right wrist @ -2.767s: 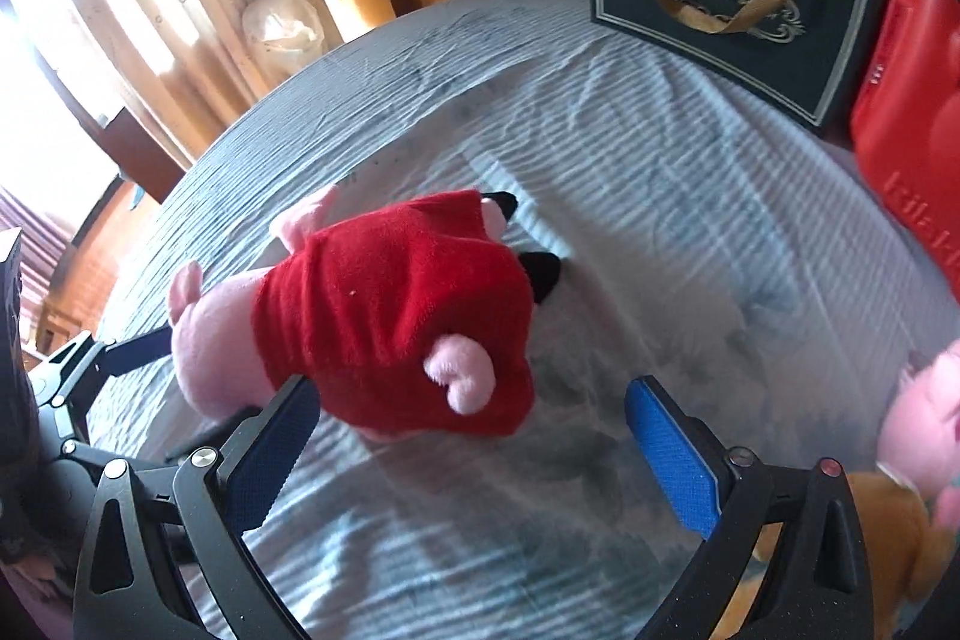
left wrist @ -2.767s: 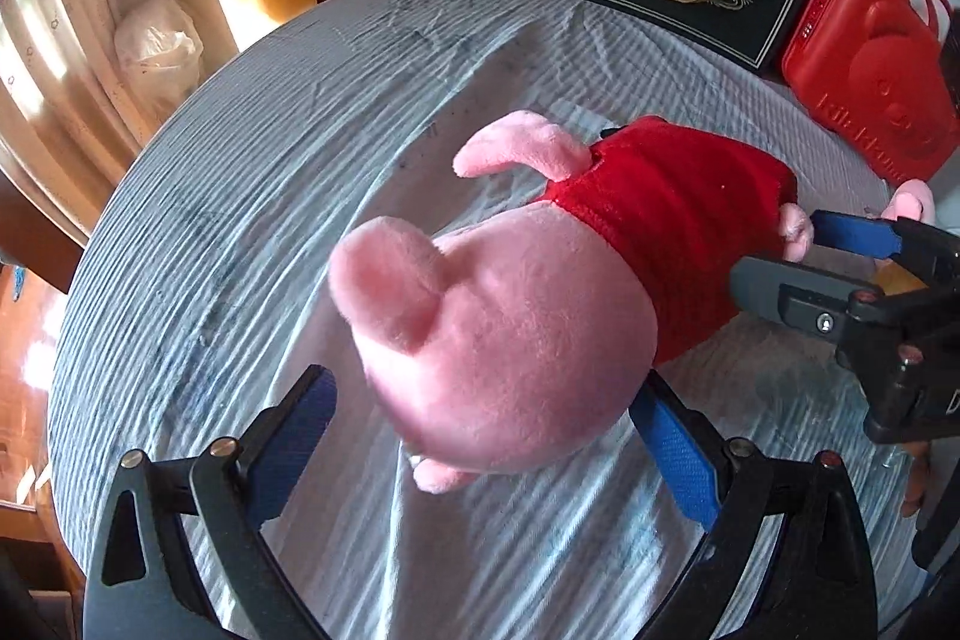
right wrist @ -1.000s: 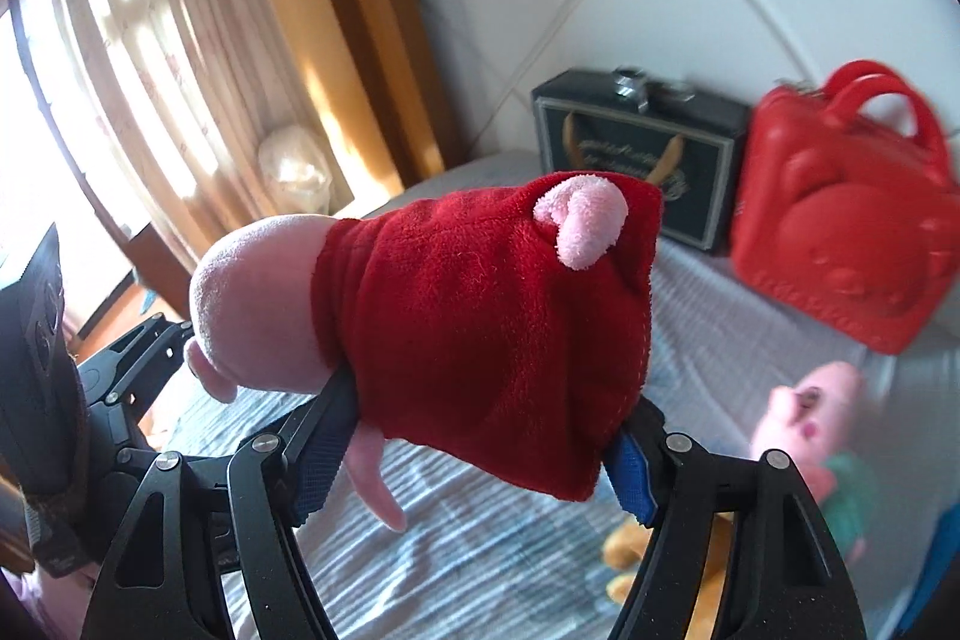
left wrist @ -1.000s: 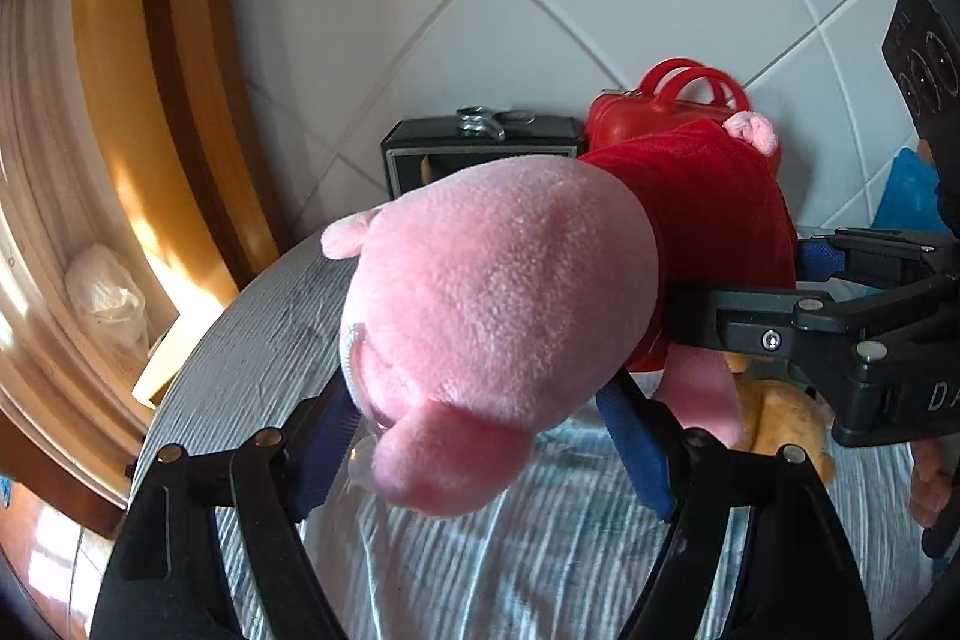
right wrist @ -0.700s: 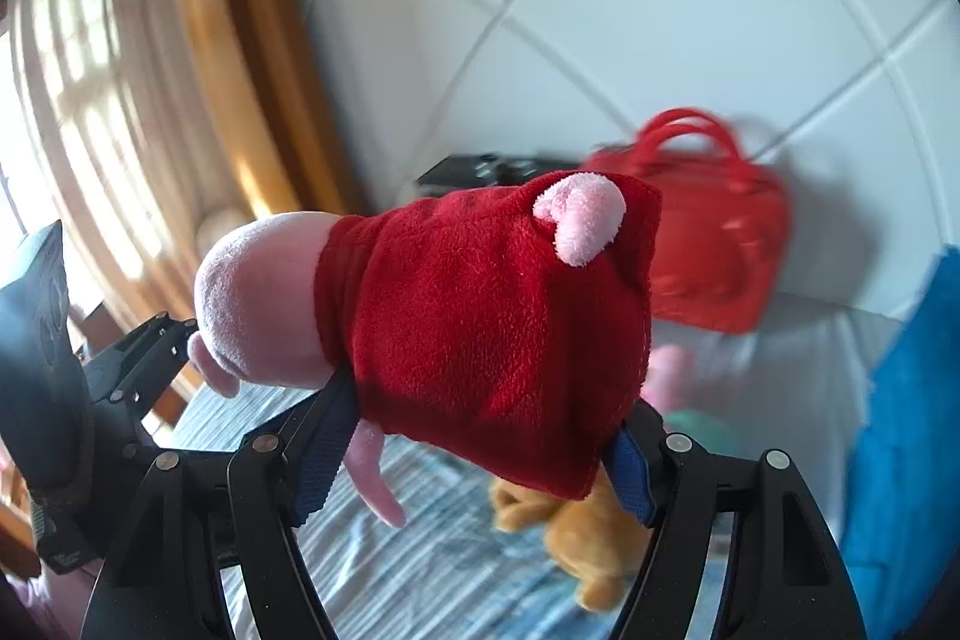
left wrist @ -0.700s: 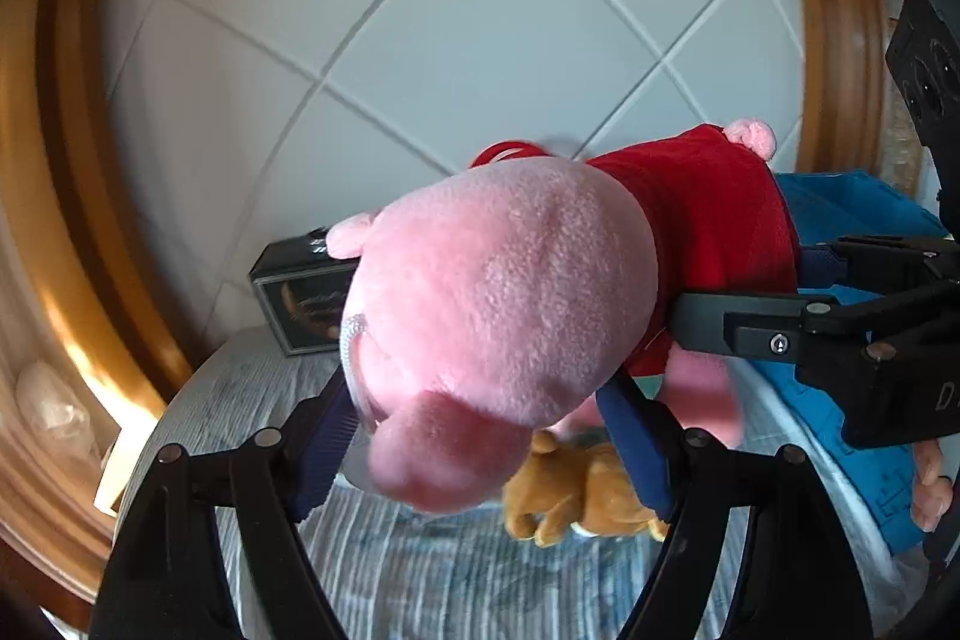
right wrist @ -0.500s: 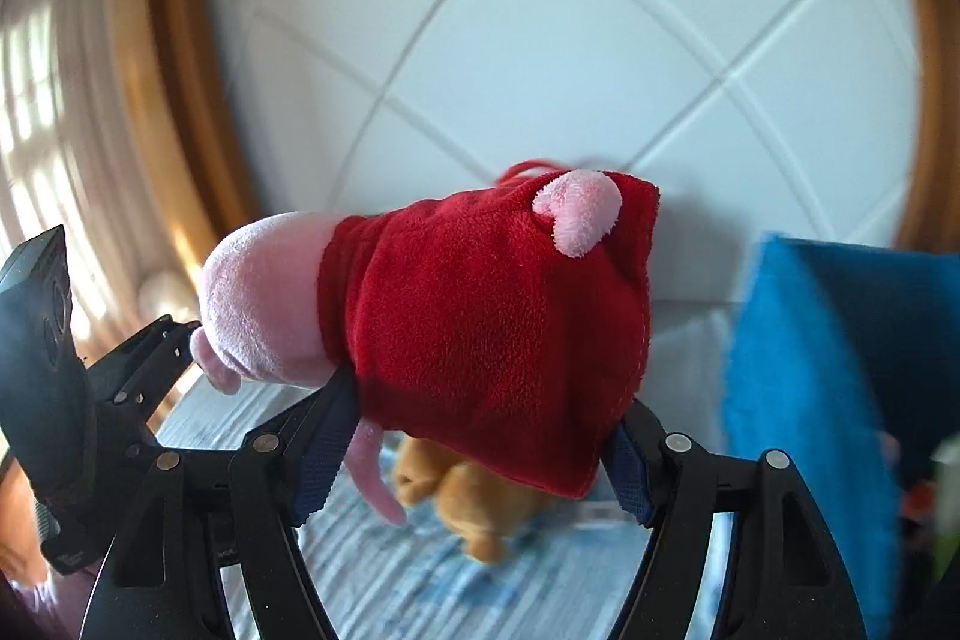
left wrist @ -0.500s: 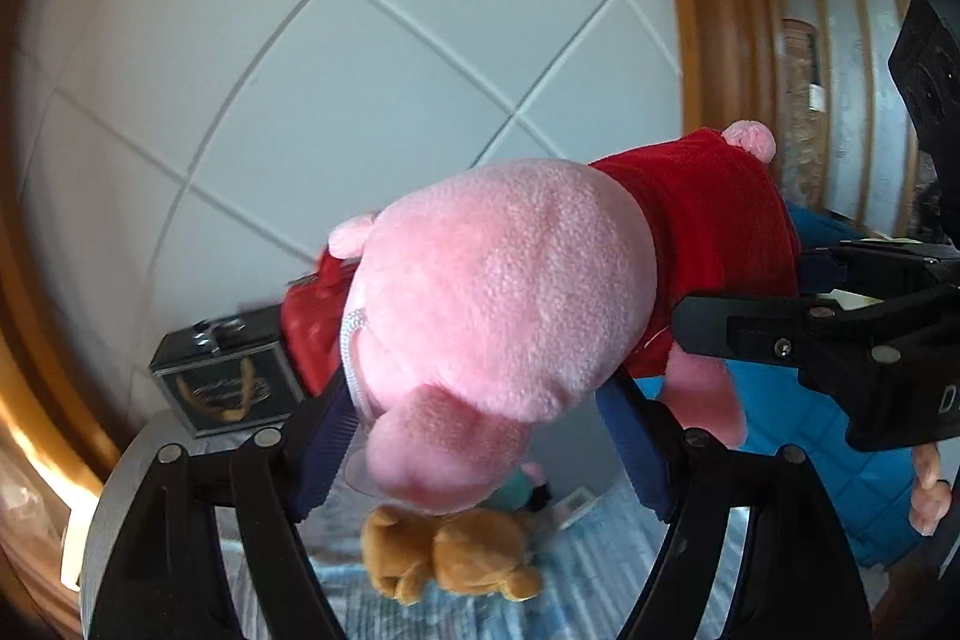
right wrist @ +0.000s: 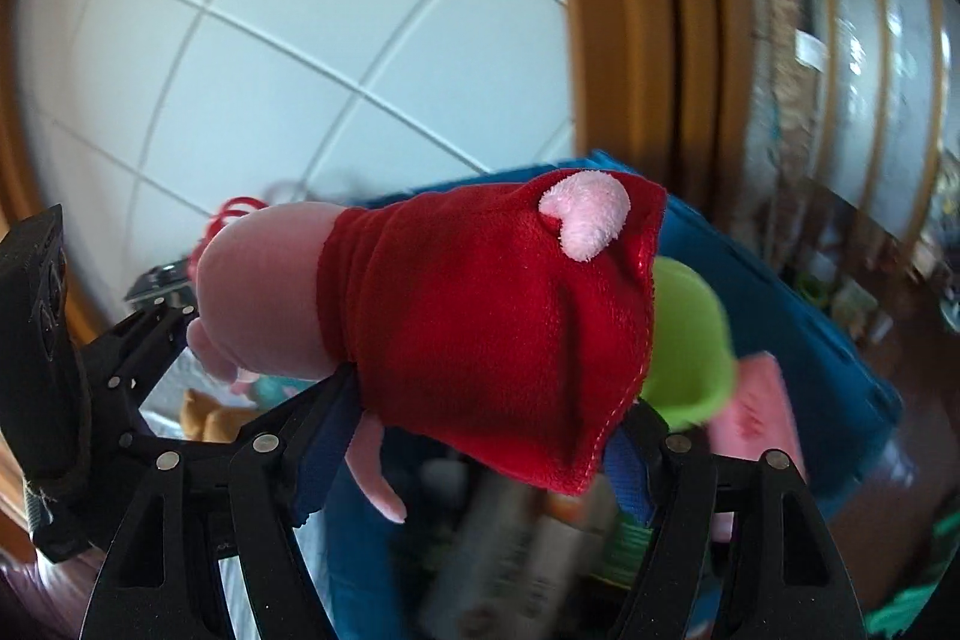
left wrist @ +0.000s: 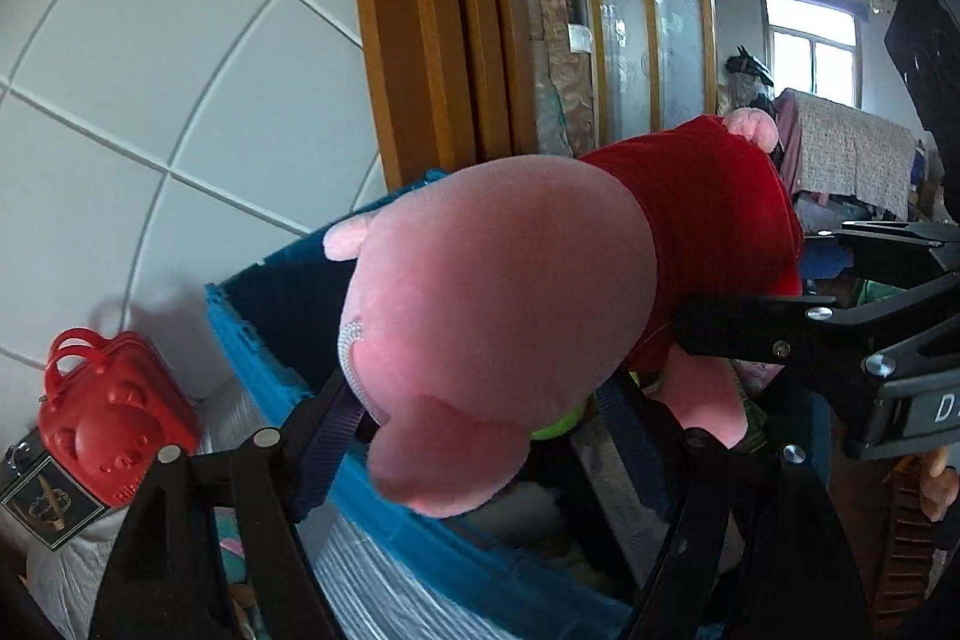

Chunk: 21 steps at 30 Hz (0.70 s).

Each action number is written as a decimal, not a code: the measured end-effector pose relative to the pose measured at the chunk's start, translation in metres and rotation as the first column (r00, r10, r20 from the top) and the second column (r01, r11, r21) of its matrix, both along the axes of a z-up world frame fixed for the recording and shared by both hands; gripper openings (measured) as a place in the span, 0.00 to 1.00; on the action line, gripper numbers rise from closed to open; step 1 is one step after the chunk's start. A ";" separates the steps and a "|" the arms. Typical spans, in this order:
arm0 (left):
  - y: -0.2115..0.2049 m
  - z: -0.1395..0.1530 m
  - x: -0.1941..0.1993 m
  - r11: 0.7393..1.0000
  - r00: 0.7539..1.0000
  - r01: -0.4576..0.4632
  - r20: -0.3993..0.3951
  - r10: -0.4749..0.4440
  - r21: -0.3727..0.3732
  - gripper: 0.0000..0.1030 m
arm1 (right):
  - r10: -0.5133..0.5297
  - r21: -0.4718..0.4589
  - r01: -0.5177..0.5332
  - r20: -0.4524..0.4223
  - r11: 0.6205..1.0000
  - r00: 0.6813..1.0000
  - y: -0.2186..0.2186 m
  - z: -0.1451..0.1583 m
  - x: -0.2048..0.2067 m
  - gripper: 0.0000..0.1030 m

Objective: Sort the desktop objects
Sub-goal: 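Lift the pig plush with both tools and carry it over the bin, then open both tools to drop the pig plush into the bin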

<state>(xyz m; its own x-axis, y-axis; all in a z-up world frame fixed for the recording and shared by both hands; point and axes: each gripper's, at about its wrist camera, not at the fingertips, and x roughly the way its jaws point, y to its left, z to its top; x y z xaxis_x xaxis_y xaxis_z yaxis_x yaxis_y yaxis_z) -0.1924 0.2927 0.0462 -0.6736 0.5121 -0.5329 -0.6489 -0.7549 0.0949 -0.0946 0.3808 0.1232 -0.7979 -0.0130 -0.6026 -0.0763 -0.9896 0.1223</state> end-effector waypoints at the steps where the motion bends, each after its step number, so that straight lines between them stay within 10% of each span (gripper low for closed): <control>1: 0.018 -0.005 -0.009 0.999 0.999 -0.014 0.035 0.015 -0.034 0.75 | -0.014 -0.003 0.014 0.024 1.000 1.000 0.014 -0.007 -0.003 0.71; 7: 0.081 -0.017 -0.028 0.977 0.987 -0.126 0.073 0.140 -0.174 0.76 | -0.034 -0.013 0.035 0.095 0.999 0.995 0.054 -0.031 -0.027 0.73; 21: 0.060 -0.019 -0.045 0.970 0.966 -0.192 0.148 0.213 -0.147 0.76 | -0.044 -0.014 0.046 0.122 0.999 0.992 0.086 -0.054 -0.065 1.00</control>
